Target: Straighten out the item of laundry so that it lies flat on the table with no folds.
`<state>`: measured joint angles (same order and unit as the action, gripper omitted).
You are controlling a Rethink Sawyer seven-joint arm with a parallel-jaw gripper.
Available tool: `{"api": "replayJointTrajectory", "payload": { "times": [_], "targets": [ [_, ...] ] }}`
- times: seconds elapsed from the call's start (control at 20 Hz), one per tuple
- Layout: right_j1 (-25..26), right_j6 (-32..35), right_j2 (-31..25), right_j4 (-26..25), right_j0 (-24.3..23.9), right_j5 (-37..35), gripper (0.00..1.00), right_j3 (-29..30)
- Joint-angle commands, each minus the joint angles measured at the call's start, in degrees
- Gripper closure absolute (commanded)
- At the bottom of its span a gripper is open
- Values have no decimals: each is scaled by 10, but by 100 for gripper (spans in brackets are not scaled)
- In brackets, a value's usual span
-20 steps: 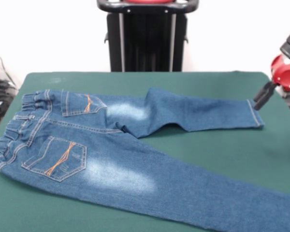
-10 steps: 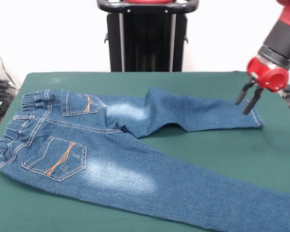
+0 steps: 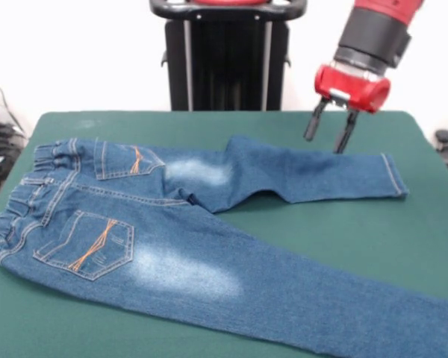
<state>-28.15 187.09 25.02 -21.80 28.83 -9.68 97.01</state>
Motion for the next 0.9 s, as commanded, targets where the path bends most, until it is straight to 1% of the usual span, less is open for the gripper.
{"api": "replayJointTrajectory", "payload": {
  "times": [0.05, 0.3, 0.45, 0.75, 0.9],
  "targets": [
    [-58, -116, -122, -100, 15, 47, 0, 102],
    [-63, -106, -141, -147, 9, 57, 0, 105],
    [-61, -86, -143, -163, 11, 72, 0, 102],
    [-51, -61, -150, -168, 13, 69, 0, 80],
    [-38, -45, -146, -159, 25, 65, 0, 64]
  ]
}}
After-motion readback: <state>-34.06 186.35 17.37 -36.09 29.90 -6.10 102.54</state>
